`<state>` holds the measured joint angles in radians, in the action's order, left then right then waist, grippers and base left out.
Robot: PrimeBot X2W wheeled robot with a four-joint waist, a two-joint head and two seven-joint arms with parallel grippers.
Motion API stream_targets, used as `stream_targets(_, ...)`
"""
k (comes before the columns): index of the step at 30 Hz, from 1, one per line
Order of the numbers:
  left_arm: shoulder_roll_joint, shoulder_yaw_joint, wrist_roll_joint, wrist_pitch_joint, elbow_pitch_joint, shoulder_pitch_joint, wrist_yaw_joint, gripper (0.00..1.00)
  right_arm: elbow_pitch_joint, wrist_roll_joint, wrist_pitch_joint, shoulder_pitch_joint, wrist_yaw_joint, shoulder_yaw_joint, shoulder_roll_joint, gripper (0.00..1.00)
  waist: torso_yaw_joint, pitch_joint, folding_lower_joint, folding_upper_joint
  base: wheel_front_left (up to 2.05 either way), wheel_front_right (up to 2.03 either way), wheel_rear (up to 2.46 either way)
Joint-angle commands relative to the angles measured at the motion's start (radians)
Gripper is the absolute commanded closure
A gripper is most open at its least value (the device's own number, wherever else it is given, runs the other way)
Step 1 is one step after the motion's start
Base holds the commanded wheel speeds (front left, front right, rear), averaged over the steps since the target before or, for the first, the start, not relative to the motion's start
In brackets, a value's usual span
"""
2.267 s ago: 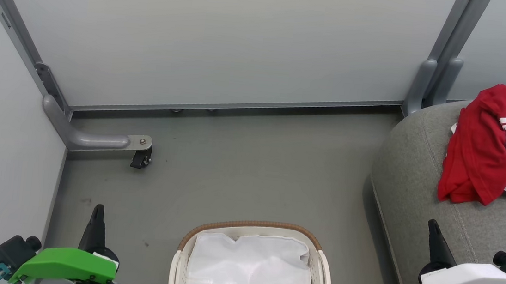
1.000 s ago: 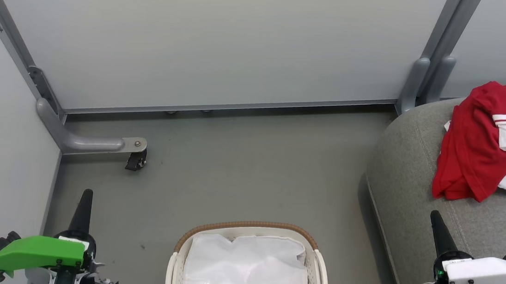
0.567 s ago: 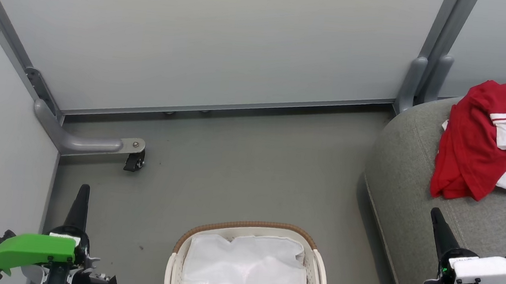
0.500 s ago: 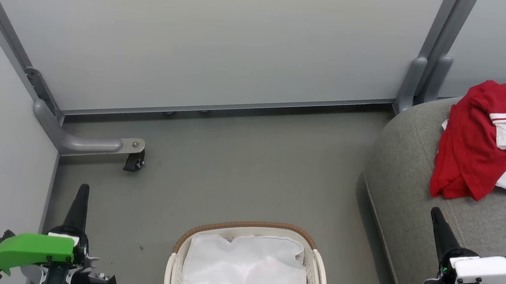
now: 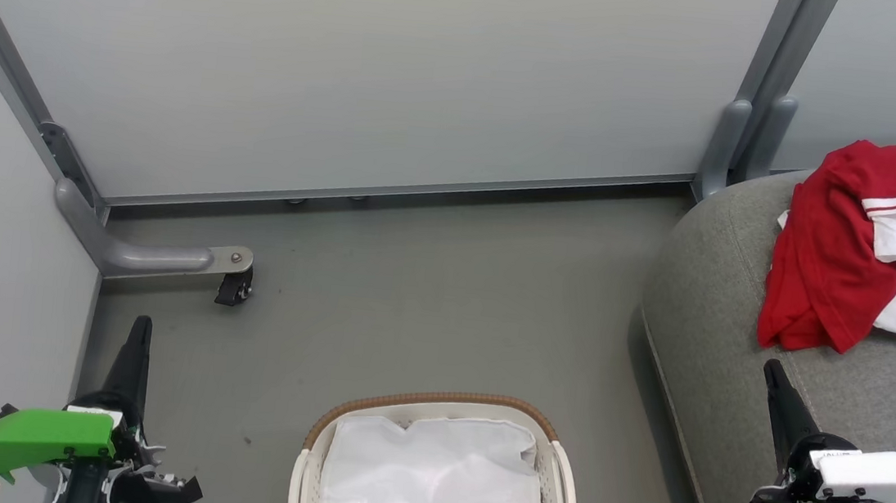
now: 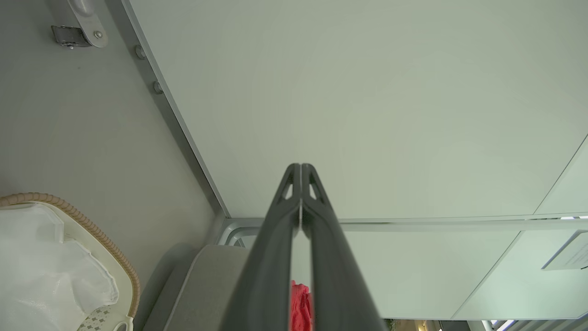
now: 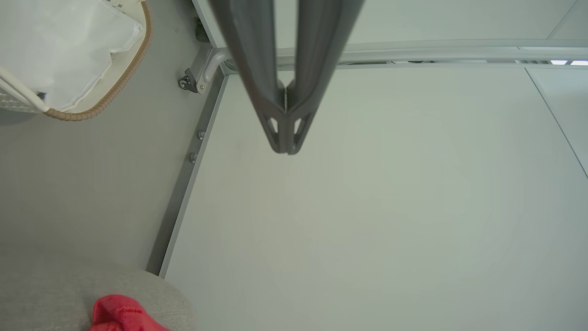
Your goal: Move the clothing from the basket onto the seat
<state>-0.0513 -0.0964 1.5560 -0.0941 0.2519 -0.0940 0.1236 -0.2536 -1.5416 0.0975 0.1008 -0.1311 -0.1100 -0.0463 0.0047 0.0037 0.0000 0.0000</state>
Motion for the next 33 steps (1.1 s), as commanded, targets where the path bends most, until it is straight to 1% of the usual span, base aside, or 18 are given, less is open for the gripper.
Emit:
stream_targets(1, -0.005, -0.007, 0.018, -0.005, -0.007, -0.019, 0.007, 1.00, 0.007, -0.020, 0.007, 0.011, 0.001, -0.004, -0.006, 1.00, -0.001, 0.000, 0.0000, 0.0000, 0.00, 0.00, 0.00)
stream_targets(9, -0.005, -0.017, 0.063, -0.020, -0.009, -0.020, 0.011, 1.00, 0.012, -0.074, 0.021, 0.012, 0.001, -0.006, -0.007, 1.00, -0.004, -0.001, 0.0000, 0.0000, 0.00, 0.00, 0.00)
stream_targets(33, -0.003, -0.018, 0.059, -0.020, -0.008, -0.020, 0.011, 1.00, 0.012, -0.073, 0.019, 0.012, 0.001, -0.006, -0.007, 1.00, -0.005, -0.001, 0.0000, 0.0000, 0.00, 0.00, 0.00)
